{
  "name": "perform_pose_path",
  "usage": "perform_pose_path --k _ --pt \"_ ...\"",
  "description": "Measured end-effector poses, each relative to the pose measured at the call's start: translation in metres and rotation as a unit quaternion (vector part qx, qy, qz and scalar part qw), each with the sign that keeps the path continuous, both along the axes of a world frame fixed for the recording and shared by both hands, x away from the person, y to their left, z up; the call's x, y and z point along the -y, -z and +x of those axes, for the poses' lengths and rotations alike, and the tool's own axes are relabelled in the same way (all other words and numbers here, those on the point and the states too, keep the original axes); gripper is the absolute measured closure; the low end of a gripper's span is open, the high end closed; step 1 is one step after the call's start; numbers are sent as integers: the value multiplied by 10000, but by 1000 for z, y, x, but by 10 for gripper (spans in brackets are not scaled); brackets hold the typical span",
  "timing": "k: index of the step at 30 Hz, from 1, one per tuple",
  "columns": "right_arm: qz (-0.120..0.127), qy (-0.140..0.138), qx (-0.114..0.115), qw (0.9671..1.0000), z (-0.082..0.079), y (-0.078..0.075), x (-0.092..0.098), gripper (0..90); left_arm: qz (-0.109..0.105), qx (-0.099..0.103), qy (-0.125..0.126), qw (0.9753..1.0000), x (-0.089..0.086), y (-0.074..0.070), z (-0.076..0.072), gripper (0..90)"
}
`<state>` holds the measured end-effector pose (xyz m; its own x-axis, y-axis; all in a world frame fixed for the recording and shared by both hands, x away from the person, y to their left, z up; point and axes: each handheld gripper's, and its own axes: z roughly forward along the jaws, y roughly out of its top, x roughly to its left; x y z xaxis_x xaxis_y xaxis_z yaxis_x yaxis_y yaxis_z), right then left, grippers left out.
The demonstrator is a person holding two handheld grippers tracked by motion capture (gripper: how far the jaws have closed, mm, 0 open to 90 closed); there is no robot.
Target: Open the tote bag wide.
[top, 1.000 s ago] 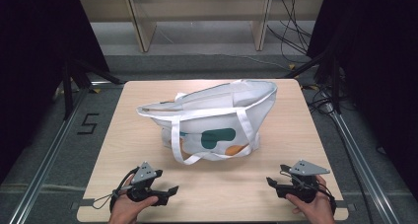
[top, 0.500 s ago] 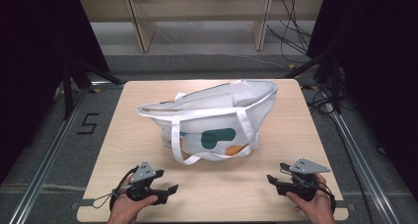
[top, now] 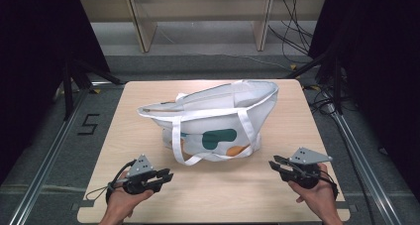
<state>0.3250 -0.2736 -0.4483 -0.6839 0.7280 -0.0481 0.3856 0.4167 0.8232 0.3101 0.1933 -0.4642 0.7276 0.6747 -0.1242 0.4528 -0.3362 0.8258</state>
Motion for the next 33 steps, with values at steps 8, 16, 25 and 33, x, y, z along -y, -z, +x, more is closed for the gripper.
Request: perform_pose_path --k 8,16,25,33 --pt "-18 -439 515 9977 22 -54 -17 900 -190 248 257 9992 1 -51 16 895" --pt "-42 -665 823 9944 49 -117 -41 900 -457 374 351 9976 10 -111 46 896" --pt "-307 -637 940 9931 93 -152 -71 900 -61 506 -13 9987 28 -146 109 894" --pt "-970 -504 506 9927 126 -137 -91 900 239 216 -308 9990 36 -121 156 893"
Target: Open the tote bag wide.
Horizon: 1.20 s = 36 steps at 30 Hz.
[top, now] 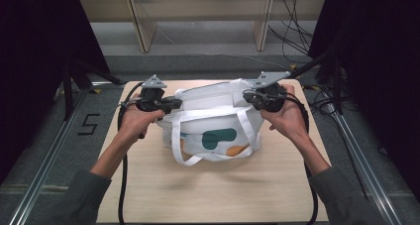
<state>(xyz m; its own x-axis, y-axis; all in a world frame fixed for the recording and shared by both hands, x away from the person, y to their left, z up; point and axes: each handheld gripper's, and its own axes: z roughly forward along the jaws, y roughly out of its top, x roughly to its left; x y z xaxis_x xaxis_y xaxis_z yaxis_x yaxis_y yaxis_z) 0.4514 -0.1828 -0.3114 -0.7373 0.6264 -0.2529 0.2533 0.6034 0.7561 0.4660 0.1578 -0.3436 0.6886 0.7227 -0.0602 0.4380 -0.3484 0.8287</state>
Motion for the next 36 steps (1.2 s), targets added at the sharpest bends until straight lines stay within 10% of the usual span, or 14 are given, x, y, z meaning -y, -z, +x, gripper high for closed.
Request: perform_pose_path --k 4,11,14,18,26,33,36 --pt "-504 169 -398 9978 16 35 3 900 126 -225 -348 9991 -4 30 26 894" --pt "-598 244 -1030 9926 20 96 4 900 437 -854 -611 9935 -7 85 50 895" --pt "-614 231 -1150 9912 19 117 3 900 167 -986 -672 9927 -13 102 52 896" --pt "-604 219 -1192 9908 20 113 2 900 466 -887 -645 9929 -9 94 48 896" --pt "80 130 -679 9976 35 77 -18 892 236 -770 -331 9962 5 74 46 879" --pt "-428 4 -1124 9927 45 95 -38 900 226 -871 -234 9957 17 76 53 879" --pt "-235 -392 -1524 9873 34 94 -35 900 234 -890 -242 9955 17 76 54 878"
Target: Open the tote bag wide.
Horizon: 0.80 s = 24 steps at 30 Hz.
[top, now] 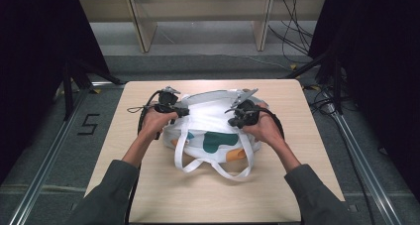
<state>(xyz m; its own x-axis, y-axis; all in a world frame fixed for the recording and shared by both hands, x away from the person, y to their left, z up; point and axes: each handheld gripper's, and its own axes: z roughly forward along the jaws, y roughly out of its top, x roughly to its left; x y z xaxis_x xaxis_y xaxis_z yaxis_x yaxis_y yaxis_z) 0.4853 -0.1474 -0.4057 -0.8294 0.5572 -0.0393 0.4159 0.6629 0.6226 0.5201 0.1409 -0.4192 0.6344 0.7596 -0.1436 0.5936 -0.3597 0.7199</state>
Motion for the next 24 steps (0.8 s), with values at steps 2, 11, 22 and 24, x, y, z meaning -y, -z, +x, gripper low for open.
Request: perform_pose_path --k 2,11,22,24 --pt "-221 -257 -187 9993 -13 5 -3 900 -23 -27 -46 10000 1 0 2 879" --pt "-566 -871 -541 9931 -44 34 -14 900 29 24 -30 10000 5 -1 0 880" --pt "404 -188 345 9984 -36 2 -7 900 -45 177 213 9996 8 -1 -21 883" --pt "284 -75 444 9986 -26 4 -12 900 12 188 293 9994 8 -1 -27 882"
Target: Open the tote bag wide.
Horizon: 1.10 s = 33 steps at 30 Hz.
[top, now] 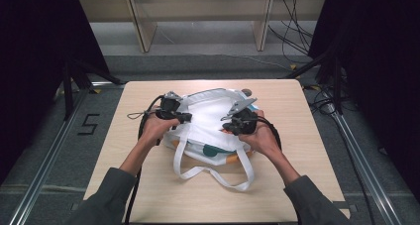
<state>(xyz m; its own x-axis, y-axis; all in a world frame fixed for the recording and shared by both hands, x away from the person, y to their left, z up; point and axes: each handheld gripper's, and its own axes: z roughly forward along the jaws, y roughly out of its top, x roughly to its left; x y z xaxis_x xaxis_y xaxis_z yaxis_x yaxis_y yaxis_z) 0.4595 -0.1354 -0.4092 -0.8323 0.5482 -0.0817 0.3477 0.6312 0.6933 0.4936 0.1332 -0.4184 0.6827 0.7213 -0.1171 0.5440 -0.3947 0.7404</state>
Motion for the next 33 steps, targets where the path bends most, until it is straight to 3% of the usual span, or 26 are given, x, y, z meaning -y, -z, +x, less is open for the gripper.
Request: perform_pose_path --k 1,2,4,5,6,7,8,9,10,12,13,15,17,20,23,24,25,29,30,32,33 --pt "0 0 0 10000 0 0 0 900 0 0 0 10000 0 0 0 881" --pt "-199 -31 -211 9996 5 10 -11 900 -66 -6 24 10000 -2 0 -2 878" --pt "-375 -314 -428 9979 0 20 -22 900 -63 -31 43 10000 -4 1 -1 875" --pt "-358 -455 -635 9963 -7 26 -28 900 -84 -56 30 9999 -3 2 -1 876" --pt "-358 -455 -635 9963 -7 26 -28 900 -84 -56 30 9999 -3 2 -1 876" --pt "-725 -757 -777 9915 -25 36 -40 900 -8 -84 40 10000 -2 5 2 877" --pt "-861 -1047 -667 9885 -31 43 -45 900 0 -89 19 10000 0 6 4 878" --pt "-861 -1047 -667 9885 -31 43 -45 900 0 -89 19 10000 0 6 4 879" --pt "-1004 -1325 -680 9837 -41 54 -50 900 -32 -145 -20 9999 2 9 7 884" --pt "-922 -1156 -849 9854 -43 56 -49 900 -67 -132 -38 9999 4 9 8 886" --pt "-831 -1216 -833 9856 -40 53 -47 900 -133 -111 -33 9998 5 8 7 886" --pt "-639 -948 -625 9915 -36 41 -44 900 -155 -50 44 9999 5 5 3 886" --pt "-465 -762 -363 9953 -30 25 -41 900 -231 -34 131 9996 6 1 -3 883" --pt "-425 -502 13 9978 -18 9 -41 900 -175 12 336 9993 8 -2 -16 876" --pt "-563 -424 94 9975 -7 12 -43 900 -103 9 508 9987 12 1 -25 871" --pt "-714 -389 162 9966 1 19 -47 900 25 -37 659 9978 13 6 -28 870" --pt "-751 -369 218 9963 4 21 -49 900 24 -89 685 9976 14 10 -30 869" --pt "-650 -88 366 9972 14 22 -56 900 67 -130 703 9974 11 20 -33 871" --pt "-725 -55 439 9964 19 22 -59 900 3 -194 704 9973 10 23 -35 871" --pt "-895 80 556 9944 33 24 -66 900 53 -230 746 9969 10 28 -39 868" --pt "-922 194 510 9942 44 24 -72 900 132 -207 833 9962 9 29 -40 858"
